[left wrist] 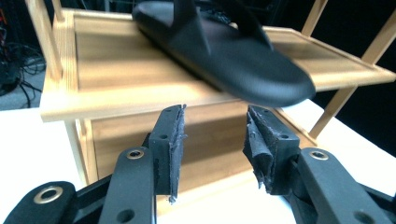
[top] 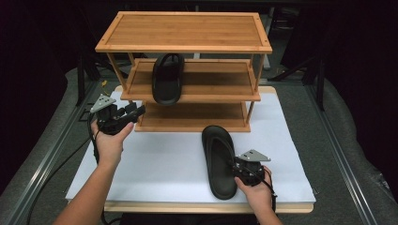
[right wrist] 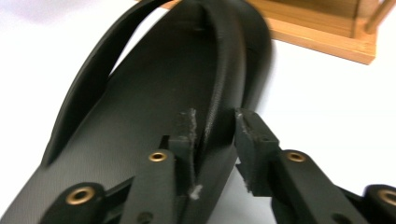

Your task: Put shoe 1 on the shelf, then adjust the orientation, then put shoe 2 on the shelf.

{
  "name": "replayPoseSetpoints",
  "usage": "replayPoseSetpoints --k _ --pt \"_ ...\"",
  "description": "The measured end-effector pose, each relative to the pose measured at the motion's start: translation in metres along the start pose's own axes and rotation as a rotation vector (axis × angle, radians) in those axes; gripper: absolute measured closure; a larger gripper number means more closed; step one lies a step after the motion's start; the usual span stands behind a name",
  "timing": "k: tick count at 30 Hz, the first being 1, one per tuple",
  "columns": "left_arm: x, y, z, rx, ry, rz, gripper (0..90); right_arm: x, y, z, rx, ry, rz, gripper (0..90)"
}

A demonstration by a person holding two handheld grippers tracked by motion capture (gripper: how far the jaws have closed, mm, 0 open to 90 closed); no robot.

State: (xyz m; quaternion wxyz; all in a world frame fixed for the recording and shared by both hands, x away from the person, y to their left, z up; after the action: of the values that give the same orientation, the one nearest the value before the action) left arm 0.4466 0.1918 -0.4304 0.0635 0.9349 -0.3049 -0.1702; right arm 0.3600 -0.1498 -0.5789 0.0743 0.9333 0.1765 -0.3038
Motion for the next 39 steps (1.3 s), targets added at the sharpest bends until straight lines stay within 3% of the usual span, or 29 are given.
replayPoseSetpoints --k 10,19,22,27,31,39 --pt "-0.018 -0.004 0.030 -0.028 0.025 0.007 57.1 0.001 0.018 -0.002 -0.010 0.027 0.070 78.9" --pt "-0.010 0.003 0.051 -0.017 -0.033 0.058 57.5 -0.009 0.021 -0.002 0.009 0.044 0.035 74.3" --pt "-0.008 0.002 0.060 -0.008 -0.058 0.053 57.3 -0.012 0.021 0.000 0.001 0.045 0.025 75.9" --pt "-0.010 -0.004 0.060 -0.023 -0.051 0.045 57.0 -0.015 0.023 0.008 0.002 -0.006 0.041 74.5" --pt "-0.010 -0.006 0.058 -0.027 -0.046 0.043 56.9 -0.012 0.022 0.013 0.003 -0.032 0.022 77.0" --pt "-0.009 -0.006 0.058 -0.035 -0.045 0.050 56.5 -0.008 0.021 0.012 -0.016 -0.023 0.030 77.2"
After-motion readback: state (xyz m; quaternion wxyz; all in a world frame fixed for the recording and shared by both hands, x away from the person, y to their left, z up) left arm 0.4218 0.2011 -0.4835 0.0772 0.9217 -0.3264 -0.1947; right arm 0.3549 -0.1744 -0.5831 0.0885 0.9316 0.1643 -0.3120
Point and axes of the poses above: each handheld gripper's, and its own axes: x roughly forward along the jaws, z roughly out of its underside, y roughly to its right, the point moved 9 cm from there along x, roughly forward along the jaws, and after that the axes turned 6 degrees about z, right-handed, at the moved point
